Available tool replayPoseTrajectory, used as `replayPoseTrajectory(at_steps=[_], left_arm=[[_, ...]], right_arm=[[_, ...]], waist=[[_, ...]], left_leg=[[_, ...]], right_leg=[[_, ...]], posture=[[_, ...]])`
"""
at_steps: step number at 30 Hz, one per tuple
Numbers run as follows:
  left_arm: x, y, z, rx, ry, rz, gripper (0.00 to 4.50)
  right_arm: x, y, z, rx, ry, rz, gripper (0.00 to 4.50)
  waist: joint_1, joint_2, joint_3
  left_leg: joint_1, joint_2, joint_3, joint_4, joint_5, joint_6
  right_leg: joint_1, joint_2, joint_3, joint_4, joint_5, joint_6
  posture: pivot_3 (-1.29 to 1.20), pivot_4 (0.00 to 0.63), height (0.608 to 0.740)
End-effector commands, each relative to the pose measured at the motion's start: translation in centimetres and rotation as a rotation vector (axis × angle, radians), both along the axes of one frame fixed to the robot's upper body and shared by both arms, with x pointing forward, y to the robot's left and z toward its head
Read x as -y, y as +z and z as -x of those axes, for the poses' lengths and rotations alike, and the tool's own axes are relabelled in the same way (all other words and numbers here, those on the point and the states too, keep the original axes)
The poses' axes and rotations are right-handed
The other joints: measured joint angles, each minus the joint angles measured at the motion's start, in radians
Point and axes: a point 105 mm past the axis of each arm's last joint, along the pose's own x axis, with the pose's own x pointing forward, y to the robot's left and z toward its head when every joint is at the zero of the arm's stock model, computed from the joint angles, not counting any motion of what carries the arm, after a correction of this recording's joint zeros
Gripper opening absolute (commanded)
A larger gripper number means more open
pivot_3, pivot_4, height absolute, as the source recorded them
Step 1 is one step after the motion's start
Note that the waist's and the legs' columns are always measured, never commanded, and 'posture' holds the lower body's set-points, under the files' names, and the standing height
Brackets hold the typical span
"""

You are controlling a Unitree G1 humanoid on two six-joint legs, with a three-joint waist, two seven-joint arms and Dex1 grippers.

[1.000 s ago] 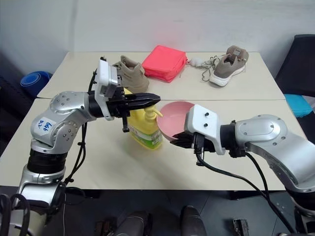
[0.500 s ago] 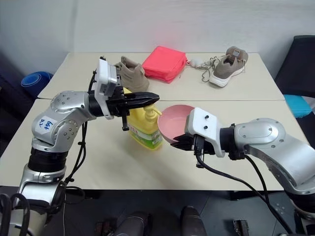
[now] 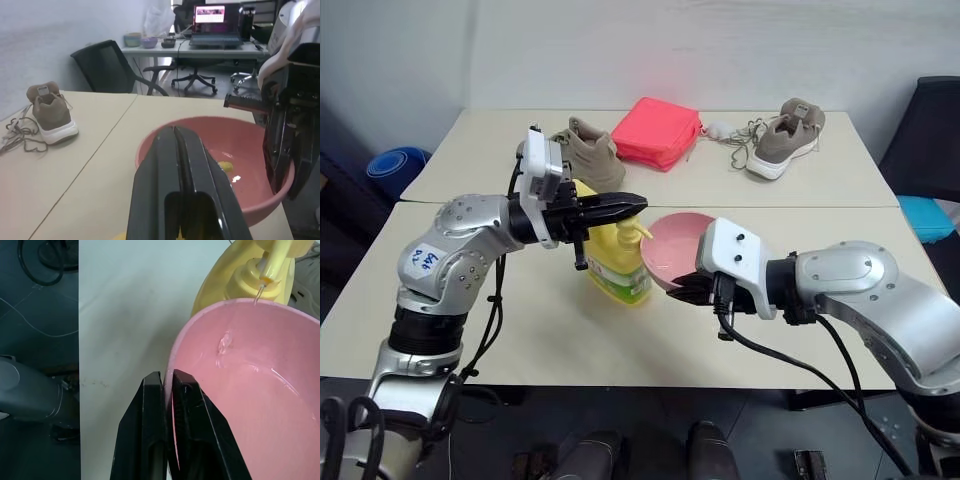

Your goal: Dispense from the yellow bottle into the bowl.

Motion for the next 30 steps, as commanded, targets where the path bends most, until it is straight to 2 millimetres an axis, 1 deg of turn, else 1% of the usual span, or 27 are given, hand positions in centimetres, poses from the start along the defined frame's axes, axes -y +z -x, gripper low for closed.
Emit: replayPoseTrajectory(at_steps=[1, 3, 5, 7, 8, 10, 11, 12, 13, 15, 17, 19, 21, 23, 25, 26, 28, 29, 30], left_arm=[[-1.3, 0.3, -0.4, -0.072, -0.019, 0.072, 0.03], [-2.2, 2.6, 0.4, -0.018, -0.058, 0.143, 0.03], [-3.3, 4.2, 1.0, 0.030, -0.063, 0.177, 0.03], [-4.4, 5.0, 1.5, 0.059, -0.047, 0.177, 0.03], [-5.0, 5.3, 1.8, 0.070, -0.039, 0.182, 0.03], [-6.5, 5.4, 2.3, 0.075, -0.022, 0.200, 0.03], [-7.3, 5.0, 2.4, 0.066, -0.004, 0.194, 0.03], [-7.9, 4.5, 2.5, 0.063, 0.015, 0.180, 0.03], [-8.9, 3.5, 2.2, 0.065, 0.065, 0.158, 0.03], [-12.0, -0.1, 1.9, 0.035, 0.206, 0.084, 0.03], [-14.4, -3.4, 2.4, -0.008, 0.313, 0.024, 0.03], [-15.7, -5.1, 3.0, -0.010, 0.395, 0.013, 0.03], [-17.3, -6.3, 3.2, 0.043, 0.511, -0.006, 0.03], [-18.5, -7.8, 3.4, 0.045, 0.575, -0.020, 0.42], [-18.7, -9.0, 3.8, 0.014, 0.587, -0.016, 0.91], [-18.7, -9.6, 3.9, -0.006, 0.585, -0.015, 1.20], [-18.6, -10.5, 4.2, -0.023, 0.577, -0.032, 1.89], [-18.6, -11.0, 4.5, -0.037, 0.574, -0.038, 2.13], [-18.6, -11.6, 4.8, -0.048, 0.573, -0.045, 2.49]], right_arm=[[0.7, 0.8, -0.1, 0.070, -0.010, -0.024, 0.00], [1.7, 0.6, -0.4, 0.088, -0.038, -0.038, 0.00], [2.8, 0.3, -0.6, 0.101, -0.068, -0.053, 0.00], [4.2, -0.6, -0.6, 0.098, -0.092, -0.027, 0.00], [5.2, -1.2, -0.7, 0.095, -0.120, -0.014, 0.00], [7.1, -2.8, -0.9, 0.083, -0.170, 0.002, 0.00], [8.2, -3.5, -1.3, 0.085, -0.213, -0.007, 0.00], [9.1, -4.2, -1.6, 0.086, -0.247, -0.013, 0.00], [10.0, -4.8, -2.0, 0.105, -0.270, -0.027, 0.00], [12.3, -6.9, -2.6, 0.122, -0.341, -0.027, 0.00], [14.4, -8.9, -3.2, 0.154, -0.407, -0.004, 0.00], [15.2, -9.8, -3.5, 0.187, -0.409, 0.017, 0.00], [16.0, -10.2, -4.2, 0.212, -0.459, -0.013, 0.00], [16.7, -10.5, -4.6, 0.212, -0.495, -0.062, 0.00], [17.0, -10.7, -4.8, 0.222, -0.511, -0.101, 0.65], [17.1, -10.8, -4.8, 0.214, -0.511, -0.115, 0.90], [17.1, -10.7, -4.8, 0.221, -0.503, -0.139, 1.64], [17.0, -10.5, -4.5, 0.221, -0.493, -0.163, 1.93], [16.8, -10.1, -4.0, 0.231, -0.481, -0.198, 2.31]], waist=[[0.000, 0.000, 0.000], [0.000, -0.001, 0.002], [0.000, -0.002, 0.002], [-0.001, -0.003, 0.002], [-0.001, -0.003, 0.002], [-0.001, -0.003, 0.002], [-0.001, -0.003, 0.002], [-0.004, -0.003, 0.002], [-0.006, -0.003, 0.002], [-0.011, -0.002, 0.002], [-0.015, -0.001, 0.003], [-0.014, 0.000, 0.004], [-0.012, -0.001, 0.005], [-0.008, -0.001, 0.005], [-0.004, 0.000, 0.004], [-0.003, 0.000, 0.004], [-0.001, 0.000, 0.004], [-0.002, 0.000, 0.004], [-0.001, 0.000, 0.004]], left_leg=[[0.000, 0.000, 0.000, 0.000, 0.000, 0.000], [-0.002, 0.000, 0.000, 0.000, 0.000, 0.000], [-0.006, 0.000, 0.000, 0.000, 0.000, 0.000], [-0.012, 0.000, 0.000, 0.000, 0.000, 0.000], [-0.016, 0.000, 0.000, 0.002, 0.000, 0.000], [-0.018, 0.000, 0.000, 0.002, 0.000, 0.000], [-0.018, 0.000, 0.000, 0.002, 0.000, 0.000], [-0.018, -0.001, 0.001, 0.002, 0.000, 0.000], [-0.018, -0.001, 0.001, 0.002, 0.000, 0.000], [-0.016, 0.000, 0.003, 0.003, 0.000, 0.000], [-0.010, 0.000, 0.006, -0.001, 0.000, 0.000], [-0.008, 0.000, 0.007, -0.003, 0.000, 0.000], [-0.009, 0.001, 0.008, -0.003, 0.000, 0.000], [-0.008, 0.001, 0.008, -0.002, 0.000, 0.000], [-0.007, 0.001, 0.009, -0.002, 0.000, 0.000], [-0.007, 0.001, 0.009, -0.003, 0.000, 0.000], [-0.007, 0.001, 0.009, -0.003, 0.000, 0.000], [-0.007, 0.001, 0.009, -0.004, 0.000, 0.000], [-0.007, 0.001, 0.009, -0.004, 0.000, 0.000]], right_leg=[[0.000, 0.000, 0.000, 0.000, 0.000, 0.000], [-0.002, 0.000, 0.000, 0.000, 0.000, 0.000], [-0.006, 0.000, 0.000, 0.001, 0.000, 0.000], [-0.012, 0.000, 0.000, 0.003, 0.000, 0.000], [-0.016, 0.000, 0.000, 0.005, 0.000, 0.000], [-0.018, 0.000, -0.001, 0.006, 0.000, 0.000], [-0.018, 0.000, -0.001, 0.005, 0.000, 0.000], [-0.018, 0.000, -0.001, 0.005, 0.000, 0.000], [-0.018, 0.000, 0.000, 0.005, 0.000, 0.000], [-0.017, 0.000, 0.001, 0.003, 0.000, 0.000], [-0.014, 0.001, 0.003, 0.003, 0.000, 0.000], [-0.014, 0.002, 0.006, 0.003, 0.000, 0.000], [-0.015, 0.002, 0.006, 0.004, 0.000, 0.000], [-0.014, 0.002, 0.007, 0.004, 0.000, -0.001], [-0.014, 0.002, 0.007, 0.003, 0.000, -0.001], [-0.014, 0.002, 0.008, 0.003, 0.000, -0.001], [-0.013, 0.002, 0.007, 0.003, 0.000, -0.001], [-0.013, 0.002, 0.007, 0.003, 0.000, -0.001], [-0.013, 0.002, 0.007, 0.003, 0.000, -0.001]], posture=[[0.00, 0.150, 0.740], [0.00, 0.150, 0.740], [0.00, 0.150, 0.740], [0.00, 0.150, 0.740], [0.00, 0.150, 0.740], [0.00, 0.150, 0.740], [0.00, 0.150, 0.740], [0.00, 0.150, 0.740], [0.00, 0.150, 0.740], [0.00, 0.150, 0.740], [0.00, 0.150, 0.740], [0.00, 0.150, 0.740], [0.00, 0.150, 0.740], [0.00, 0.150, 0.740], [0.00, 0.150, 0.740], [0.00, 0.150, 0.740], [0.00, 0.150, 0.740], [0.00, 0.150, 0.740], [0.00, 0.150, 0.740]])
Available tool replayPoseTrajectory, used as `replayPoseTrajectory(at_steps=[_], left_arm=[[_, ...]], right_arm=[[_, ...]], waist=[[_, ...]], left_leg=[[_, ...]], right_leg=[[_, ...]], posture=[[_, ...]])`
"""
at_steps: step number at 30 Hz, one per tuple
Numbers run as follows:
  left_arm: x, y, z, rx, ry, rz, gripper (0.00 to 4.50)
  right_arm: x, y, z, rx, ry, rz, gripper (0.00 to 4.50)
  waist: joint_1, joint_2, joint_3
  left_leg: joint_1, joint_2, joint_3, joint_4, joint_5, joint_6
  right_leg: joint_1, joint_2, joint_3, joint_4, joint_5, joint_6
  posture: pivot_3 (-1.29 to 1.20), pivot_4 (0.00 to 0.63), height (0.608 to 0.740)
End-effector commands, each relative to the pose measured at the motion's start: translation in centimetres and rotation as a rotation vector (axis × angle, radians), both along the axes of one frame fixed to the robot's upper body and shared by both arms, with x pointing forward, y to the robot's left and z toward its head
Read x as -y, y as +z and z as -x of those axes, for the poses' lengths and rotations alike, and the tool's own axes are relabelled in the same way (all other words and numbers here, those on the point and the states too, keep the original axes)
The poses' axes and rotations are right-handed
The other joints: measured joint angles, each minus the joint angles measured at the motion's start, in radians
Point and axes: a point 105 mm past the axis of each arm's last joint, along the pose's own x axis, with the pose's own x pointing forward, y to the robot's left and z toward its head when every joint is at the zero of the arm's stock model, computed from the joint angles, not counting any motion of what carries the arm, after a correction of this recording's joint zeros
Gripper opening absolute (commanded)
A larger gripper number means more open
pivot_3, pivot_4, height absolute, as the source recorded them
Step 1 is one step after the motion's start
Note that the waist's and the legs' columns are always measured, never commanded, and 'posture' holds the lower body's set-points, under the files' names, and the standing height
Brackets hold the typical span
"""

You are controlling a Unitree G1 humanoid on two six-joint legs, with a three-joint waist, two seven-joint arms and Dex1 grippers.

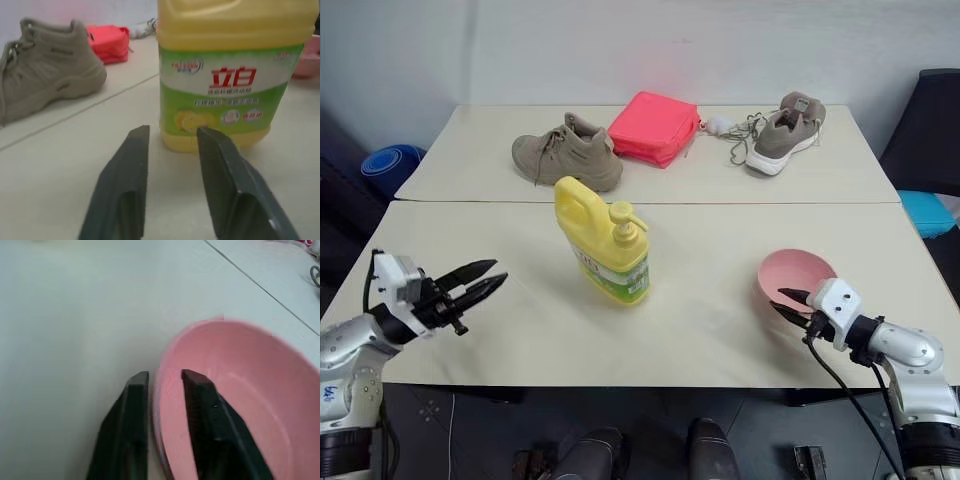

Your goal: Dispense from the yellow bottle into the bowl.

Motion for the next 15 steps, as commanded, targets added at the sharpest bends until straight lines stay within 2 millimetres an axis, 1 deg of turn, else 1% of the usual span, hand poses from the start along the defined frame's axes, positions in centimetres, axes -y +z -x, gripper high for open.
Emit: replayPoseTrajectory(at_steps=[1, 3, 6, 7, 10, 12, 15], left_arm=[[0.0, -0.6, 0.9, -0.003, -0.017, -0.028, 2.82], [-0.2, -1.3, 1.5, -0.041, -0.014, -0.028, 3.43], [-0.7, -2.5, 2.6, -0.080, -0.007, -0.085, 4.37], [-0.7, -3.0, 3.1, -0.084, -0.005, -0.114, 4.44], [-0.4, -4.3, 4.1, -0.094, -0.005, -0.196, 4.44], [0.0, -5.2, 4.6, -0.097, 0.001, -0.225, 4.44], [0.6, -5.7, 4.6, -0.084, 0.011, -0.243, 4.44]], right_arm=[[0.0, 2.2, 1.3, 0.091, 0.036, -0.093, 2.68], [-0.9, 3.0, 2.7, 0.123, 0.091, -0.115, 3.39], [-2.0, 4.0, 5.0, 0.151, 0.113, -0.175, 4.39], [-2.5, 4.0, 5.9, 0.147, 0.126, -0.183, 4.45], [-3.8, 3.3, 8.1, 0.121, 0.178, -0.159, 4.45], [-4.1, 2.6, 8.8, 0.109, 0.179, -0.147, 4.45], [-4.0, 1.7, 9.0, 0.110, 0.153, -0.138, 4.45]], waist=[[0.001, 0.000, 0.000], [-0.001, 0.000, 0.000], [-0.002, 0.000, 0.000], [-0.002, 0.000, 0.000], [-0.002, 0.000, 0.000], [-0.001, 0.000, 0.000], [-0.001, 0.000, 0.000]], left_leg=[[0.000, 0.000, 0.000, 0.000, 0.000, 0.000], [0.000, 0.001, 0.000, -0.001, 0.000, 0.000], [0.001, 0.002, 0.000, -0.003, 0.000, 0.000], [0.002, 0.002, 0.000, -0.004, 0.000, -0.001], [0.006, 0.003, 0.003, -0.008, -0.001, -0.001], [0.006, 0.003, 0.005, -0.008, -0.001, 0.000], [0.007, 0.002, 0.007, -0.008, -0.001, 0.001]], right_leg=[[0.000, -0.001, 0.000, 0.000, 0.000, 0.000], [0.000, -0.002, 0.001, 0.000, 0.000, 0.000], [0.000, -0.002, 0.001, -0.001, 0.000, 0.000], [0.001, -0.002, 0.001, -0.001, 0.000, 0.000], [0.002, -0.001, 0.004, -0.002, 0.000, 0.000], [0.002, -0.001, 0.006, -0.002, 0.000, 0.000], [0.002, -0.001, 0.009, -0.001, 0.000, 0.000]], posture=[[0.00, 0.150, 0.740], [0.00, 0.150, 0.740], [0.00, 0.150, 0.740], [0.00, 0.150, 0.740], [0.00, 0.150, 0.740], [0.00, 0.150, 0.740], [0.00, 0.150, 0.740]])
